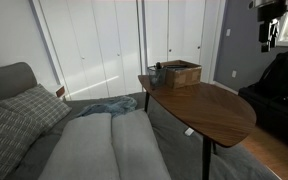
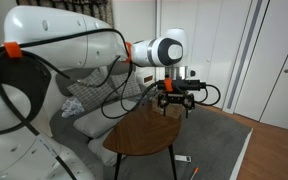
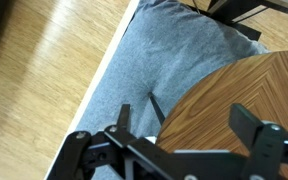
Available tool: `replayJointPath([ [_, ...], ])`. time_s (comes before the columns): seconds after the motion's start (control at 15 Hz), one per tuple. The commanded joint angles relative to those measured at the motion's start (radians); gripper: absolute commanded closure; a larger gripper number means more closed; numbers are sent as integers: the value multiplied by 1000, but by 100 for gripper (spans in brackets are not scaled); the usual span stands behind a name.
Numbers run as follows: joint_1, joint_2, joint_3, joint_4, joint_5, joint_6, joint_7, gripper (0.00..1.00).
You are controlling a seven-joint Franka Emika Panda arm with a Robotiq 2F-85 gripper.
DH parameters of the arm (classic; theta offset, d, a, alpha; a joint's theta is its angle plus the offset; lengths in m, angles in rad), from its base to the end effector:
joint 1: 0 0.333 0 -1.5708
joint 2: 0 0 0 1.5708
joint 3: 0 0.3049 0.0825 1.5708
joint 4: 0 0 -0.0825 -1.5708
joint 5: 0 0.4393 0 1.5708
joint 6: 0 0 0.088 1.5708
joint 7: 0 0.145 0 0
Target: Remove the black and grey object from the box and put it on the table.
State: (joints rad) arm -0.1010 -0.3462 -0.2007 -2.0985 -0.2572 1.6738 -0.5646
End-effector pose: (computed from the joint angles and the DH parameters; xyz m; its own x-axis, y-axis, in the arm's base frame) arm 0.4655 -0.1865 0.4967 0.9397 0.2960 -0.1712 0.3167 -0.9422 0.1092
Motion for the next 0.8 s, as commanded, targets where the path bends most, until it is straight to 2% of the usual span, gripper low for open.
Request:
replayJointPath([
  [0.0, 5, 1, -4, 3, -1, -3, 1, 0],
  [0.27, 5, 1, -4, 3, -1, -3, 1, 0],
  [0.47, 46, 51, 7, 73, 140, 130, 47, 0],
  [0.73, 120, 162, 64, 222, 254, 314, 49, 0],
])
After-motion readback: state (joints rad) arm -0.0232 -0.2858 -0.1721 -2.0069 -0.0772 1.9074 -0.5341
